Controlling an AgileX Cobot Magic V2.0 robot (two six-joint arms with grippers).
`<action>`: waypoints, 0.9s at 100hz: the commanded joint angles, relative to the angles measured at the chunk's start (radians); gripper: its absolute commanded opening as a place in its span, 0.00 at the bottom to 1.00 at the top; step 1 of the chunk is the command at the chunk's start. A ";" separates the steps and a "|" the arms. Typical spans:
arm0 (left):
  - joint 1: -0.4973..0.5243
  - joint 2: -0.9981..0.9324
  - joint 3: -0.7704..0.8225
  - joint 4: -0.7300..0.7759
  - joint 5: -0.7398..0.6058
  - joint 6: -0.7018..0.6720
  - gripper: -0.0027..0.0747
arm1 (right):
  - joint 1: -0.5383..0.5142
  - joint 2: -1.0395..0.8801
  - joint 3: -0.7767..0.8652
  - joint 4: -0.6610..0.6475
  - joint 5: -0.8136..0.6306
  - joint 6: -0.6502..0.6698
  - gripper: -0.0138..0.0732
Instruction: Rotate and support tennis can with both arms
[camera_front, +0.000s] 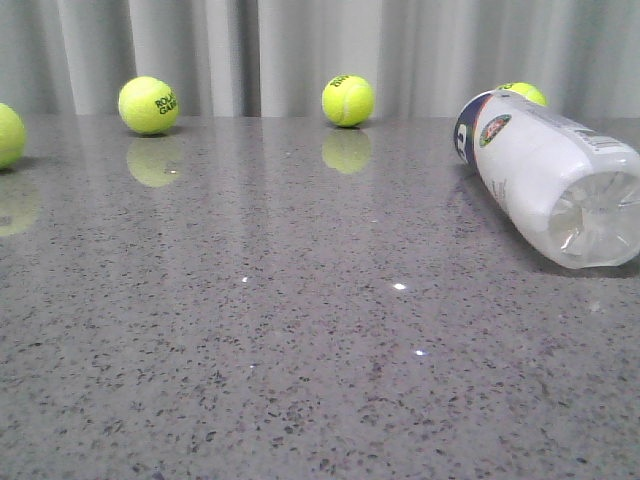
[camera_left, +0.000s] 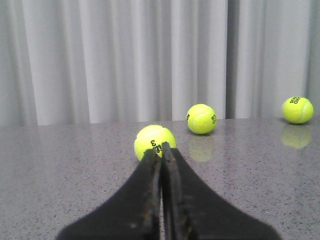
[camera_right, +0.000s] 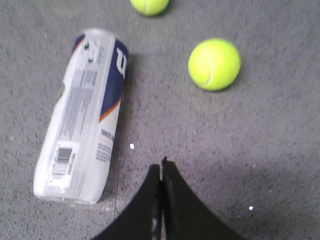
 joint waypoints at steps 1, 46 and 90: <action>-0.002 -0.036 0.047 -0.002 -0.081 -0.008 0.01 | -0.005 0.015 -0.035 0.017 -0.031 -0.004 0.30; -0.002 -0.036 0.047 -0.002 -0.081 -0.008 0.01 | -0.005 0.022 -0.036 0.032 -0.038 -0.004 0.90; -0.002 -0.036 0.047 -0.002 -0.081 -0.008 0.01 | 0.072 0.263 -0.152 0.171 -0.086 -0.111 0.90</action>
